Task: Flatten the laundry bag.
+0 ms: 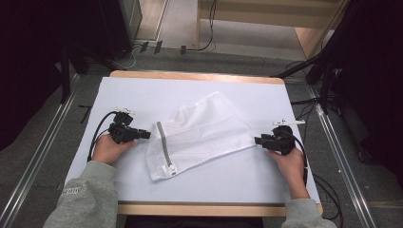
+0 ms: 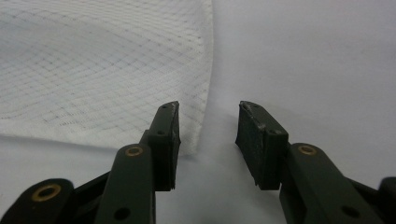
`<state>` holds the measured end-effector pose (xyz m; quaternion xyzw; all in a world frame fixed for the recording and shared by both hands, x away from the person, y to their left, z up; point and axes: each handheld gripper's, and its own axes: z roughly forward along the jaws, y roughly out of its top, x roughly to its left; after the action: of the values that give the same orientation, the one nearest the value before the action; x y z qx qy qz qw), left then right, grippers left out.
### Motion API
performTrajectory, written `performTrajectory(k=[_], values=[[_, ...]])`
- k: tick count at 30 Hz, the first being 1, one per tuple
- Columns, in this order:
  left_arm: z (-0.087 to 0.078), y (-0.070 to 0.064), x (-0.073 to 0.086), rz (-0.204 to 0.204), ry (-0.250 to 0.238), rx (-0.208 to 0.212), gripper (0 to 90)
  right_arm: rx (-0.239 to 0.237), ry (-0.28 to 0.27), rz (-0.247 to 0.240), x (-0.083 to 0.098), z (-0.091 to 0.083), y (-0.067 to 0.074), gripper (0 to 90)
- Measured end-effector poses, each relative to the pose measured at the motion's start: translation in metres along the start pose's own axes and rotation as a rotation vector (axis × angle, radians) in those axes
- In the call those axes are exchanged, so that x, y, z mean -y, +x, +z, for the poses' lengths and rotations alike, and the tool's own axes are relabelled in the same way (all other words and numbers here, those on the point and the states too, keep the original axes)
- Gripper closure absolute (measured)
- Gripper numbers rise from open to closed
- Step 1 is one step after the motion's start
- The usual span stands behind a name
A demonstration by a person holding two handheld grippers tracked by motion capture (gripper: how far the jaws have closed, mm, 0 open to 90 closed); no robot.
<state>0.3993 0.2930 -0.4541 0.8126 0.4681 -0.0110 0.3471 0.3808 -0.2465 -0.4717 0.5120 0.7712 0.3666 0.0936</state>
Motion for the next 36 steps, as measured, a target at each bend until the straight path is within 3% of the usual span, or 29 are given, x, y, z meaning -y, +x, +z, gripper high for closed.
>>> performTrajectory(k=[5, 6, 8, 9, 10, 11, 17, 21, 27, 36], values=[[0.000, 0.000, -0.001, 0.004, 0.013, -0.002, 87.8, -0.015, 0.015, -0.008, 0.001, 0.003, 0.004, 63.8], [-0.001, 0.000, -0.001, 0.002, 0.013, -0.004, 88.2, -0.005, 0.014, -0.015, 0.001, 0.004, 0.005, 67.4], [-0.003, 0.000, -0.001, 0.004, 0.004, -0.029, 88.7, 0.009, 0.022, -0.028, 0.001, 0.004, 0.007, 82.9], [-0.006, 0.001, -0.002, -0.007, -0.011, -0.040, 88.9, -0.011, 0.036, -0.014, 0.000, 0.004, 0.005, 89.2], [-0.008, 0.003, -0.001, -0.013, -0.020, -0.045, 89.0, -0.036, 0.054, 0.034, -0.002, 0.004, 0.003, 90.0], [-0.011, 0.004, -0.001, -0.023, -0.034, -0.051, 89.1, -0.043, 0.073, 0.060, -0.005, 0.001, 0.000, 90.0], [-0.024, 0.010, 0.002, -0.049, -0.076, -0.071, 89.3, -0.016, 0.037, 0.060, -0.009, -0.010, -0.008, 90.0], [-0.026, 0.007, 0.004, -0.036, -0.073, -0.068, 89.3, 0.004, 0.026, 0.057, -0.012, -0.009, -0.014, 90.0], [-0.033, -0.008, 0.014, -0.011, -0.060, -0.041, 89.2, 0.034, 0.024, 0.072, -0.023, -0.002, -0.023, 90.0], [-0.046, -0.035, 0.045, 0.014, -0.037, -0.013, 88.9, 0.024, 0.000, 0.081, -0.046, 0.020, -0.034, 90.0]])
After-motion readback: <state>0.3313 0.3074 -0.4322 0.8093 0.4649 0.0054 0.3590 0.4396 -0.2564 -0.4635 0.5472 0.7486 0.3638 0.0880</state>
